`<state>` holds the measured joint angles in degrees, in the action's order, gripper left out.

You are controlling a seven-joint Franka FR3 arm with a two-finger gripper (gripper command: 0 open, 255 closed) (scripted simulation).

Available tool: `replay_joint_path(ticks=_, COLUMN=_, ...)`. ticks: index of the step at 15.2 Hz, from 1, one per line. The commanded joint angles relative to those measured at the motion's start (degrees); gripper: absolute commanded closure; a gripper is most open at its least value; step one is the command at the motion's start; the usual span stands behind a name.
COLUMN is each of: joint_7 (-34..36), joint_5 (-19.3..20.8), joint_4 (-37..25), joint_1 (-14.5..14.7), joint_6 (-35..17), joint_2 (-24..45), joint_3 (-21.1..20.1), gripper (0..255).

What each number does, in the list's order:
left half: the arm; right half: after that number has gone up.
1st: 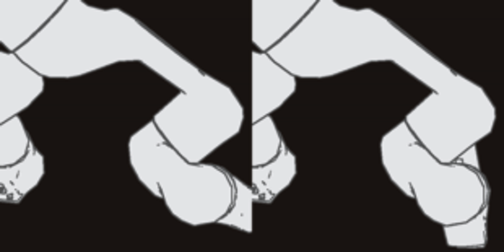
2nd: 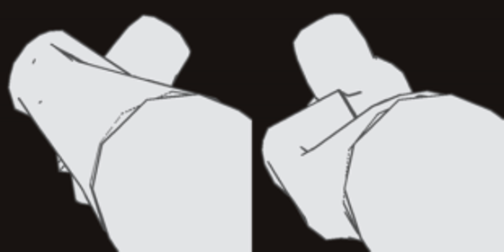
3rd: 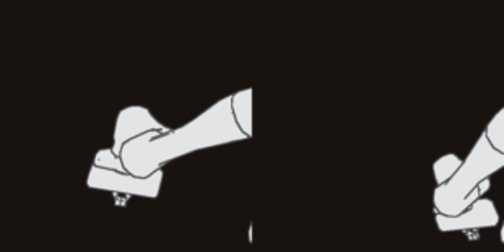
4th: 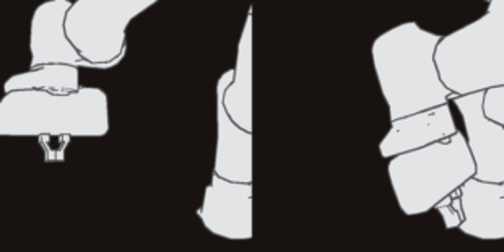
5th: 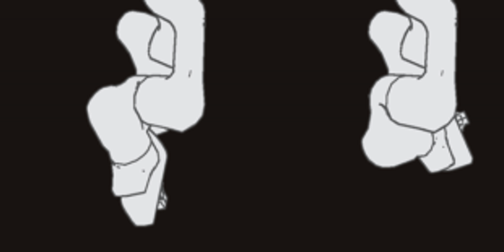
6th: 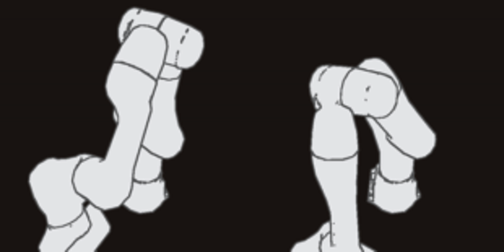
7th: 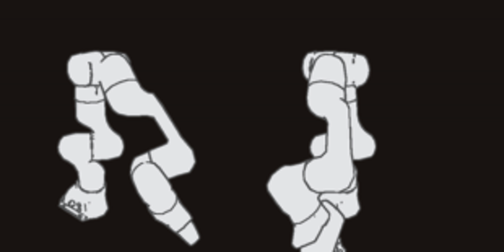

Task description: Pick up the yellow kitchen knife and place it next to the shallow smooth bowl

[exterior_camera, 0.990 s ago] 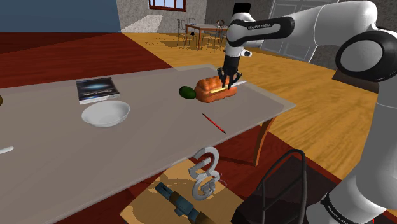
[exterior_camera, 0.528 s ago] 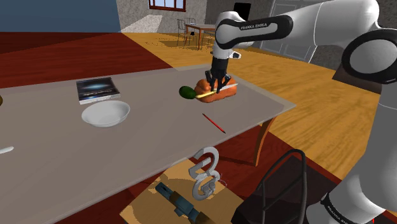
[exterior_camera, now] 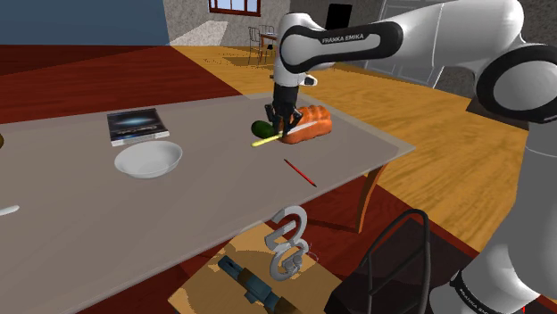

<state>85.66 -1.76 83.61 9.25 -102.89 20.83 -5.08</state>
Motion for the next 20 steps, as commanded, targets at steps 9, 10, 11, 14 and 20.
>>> replay_joint_path(ticks=9, joint_7=11.7, joint_5=2.0, joint_4=-12.0, joint_1=8.8, joint_6=3.4, joint_2=8.1, joint_3=-3.1, gripper=255)
replay_joint_path(ticks=10, joint_7=12.8, joint_5=2.2, joint_4=-13.9, joint_1=9.8, joint_6=4.0, joint_2=9.3, joint_3=-3.3, gripper=255)
replay_joint_path(ticks=11, joint_7=13.9, joint_5=2.5, joint_4=-16.0, joint_1=10.8, joint_6=4.7, joint_2=10.7, joint_3=-3.5, gripper=255)
replay_joint_path(ticks=14, joint_7=17.1, joint_5=3.3, joint_4=-23.6, joint_1=13.9, joint_6=7.4, joint_2=15.4, joint_3=-4.0, gripper=255)
replay_joint_path(ticks=20, joint_7=19.8, joint_5=4.1, joint_4=-29.9, joint_1=16.9, joint_6=8.4, joint_2=20.6, joint_3=-4.2, gripper=255)
